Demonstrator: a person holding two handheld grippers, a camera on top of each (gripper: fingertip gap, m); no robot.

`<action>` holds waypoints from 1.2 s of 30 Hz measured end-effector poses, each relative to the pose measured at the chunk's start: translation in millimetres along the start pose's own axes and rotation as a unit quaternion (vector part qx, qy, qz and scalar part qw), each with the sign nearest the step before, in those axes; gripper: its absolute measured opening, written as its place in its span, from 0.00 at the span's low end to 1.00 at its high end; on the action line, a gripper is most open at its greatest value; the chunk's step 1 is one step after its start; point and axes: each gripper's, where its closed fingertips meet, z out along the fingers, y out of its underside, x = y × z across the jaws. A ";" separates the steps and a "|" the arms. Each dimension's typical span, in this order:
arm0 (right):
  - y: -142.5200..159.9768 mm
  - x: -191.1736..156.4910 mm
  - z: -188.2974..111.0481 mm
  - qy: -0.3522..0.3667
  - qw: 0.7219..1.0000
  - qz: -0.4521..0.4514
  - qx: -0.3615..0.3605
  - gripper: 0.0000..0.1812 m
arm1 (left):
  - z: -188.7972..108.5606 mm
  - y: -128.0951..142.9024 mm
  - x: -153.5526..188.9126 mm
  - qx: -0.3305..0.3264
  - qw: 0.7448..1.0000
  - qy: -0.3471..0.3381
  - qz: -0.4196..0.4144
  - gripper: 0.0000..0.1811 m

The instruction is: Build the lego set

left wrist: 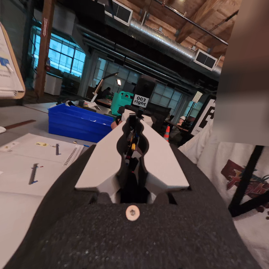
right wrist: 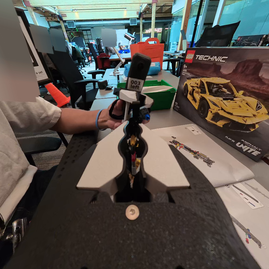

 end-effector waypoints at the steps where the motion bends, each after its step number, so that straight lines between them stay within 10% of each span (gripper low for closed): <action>1: -0.4 0.6 -1.0 -0.003 1.000 0.006 0.002 0.04 | 0.6 0.2 2.0 -0.002 1.000 -0.003 0.023 0.04; 36: -4.8 -5.5 -3.7 -0.070 0.991 0.109 0.035 0.03 | 12.5 -0.7 9.0 0.051 0.989 -0.049 0.128 0.04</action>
